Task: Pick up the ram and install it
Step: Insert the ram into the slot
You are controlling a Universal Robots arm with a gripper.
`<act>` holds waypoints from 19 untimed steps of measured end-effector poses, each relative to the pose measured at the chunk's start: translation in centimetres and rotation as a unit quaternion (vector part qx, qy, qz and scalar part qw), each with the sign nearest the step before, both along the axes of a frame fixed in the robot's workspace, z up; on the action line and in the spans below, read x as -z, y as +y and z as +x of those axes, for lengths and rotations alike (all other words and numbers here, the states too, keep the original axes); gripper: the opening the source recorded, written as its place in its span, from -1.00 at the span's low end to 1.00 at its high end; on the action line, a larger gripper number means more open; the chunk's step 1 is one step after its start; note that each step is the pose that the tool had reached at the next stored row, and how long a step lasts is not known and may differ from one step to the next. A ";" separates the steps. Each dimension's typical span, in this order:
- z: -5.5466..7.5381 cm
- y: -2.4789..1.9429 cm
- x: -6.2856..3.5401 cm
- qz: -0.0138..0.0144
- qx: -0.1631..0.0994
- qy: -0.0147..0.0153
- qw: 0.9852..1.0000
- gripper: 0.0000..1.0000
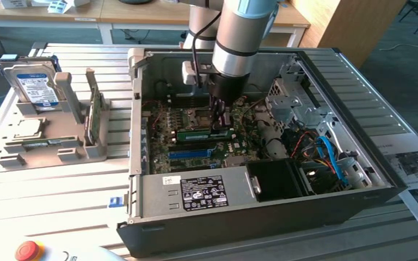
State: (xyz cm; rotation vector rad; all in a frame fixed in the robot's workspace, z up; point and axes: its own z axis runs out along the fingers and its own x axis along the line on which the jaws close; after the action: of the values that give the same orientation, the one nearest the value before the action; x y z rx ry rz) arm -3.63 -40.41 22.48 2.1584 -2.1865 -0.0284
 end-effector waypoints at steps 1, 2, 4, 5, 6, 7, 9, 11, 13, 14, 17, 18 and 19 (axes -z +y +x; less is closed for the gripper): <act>0.0 0.00 0.04 0.000 0.000 0.000 1.000 -0.76; 0.0 0.00 0.07 0.000 0.000 0.000 1.000 -0.76; 0.0 0.00 0.13 0.000 0.000 0.000 1.000 -0.76; 0.0 0.00 0.13 0.000 0.000 0.000 1.000 -0.76; 0.0 0.00 0.13 0.000 0.000 0.000 1.000 -0.76; 0.0 0.00 0.13 0.000 0.000 0.000 1.000 -0.76; 0.0 0.00 0.13 0.000 0.000 0.000 1.000 -0.76; 0.0 0.00 0.13 0.000 0.000 0.000 1.000 -0.76; 0.0 0.00 0.13 0.000 0.000 0.000 1.000 -0.76; 0.0 0.00 0.13 0.000 0.000 0.000 1.000 -0.76; 0.0 0.00 0.14 0.000 0.000 0.000 1.000 -0.74; 0.0 0.00 0.14 0.000 0.000 0.000 1.000 -0.63; 0.0 0.00 0.14 0.000 0.000 0.000 1.000 -0.63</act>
State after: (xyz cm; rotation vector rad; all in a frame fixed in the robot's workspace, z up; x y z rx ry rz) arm -3.63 -40.40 22.35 2.1584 -2.1866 -0.0284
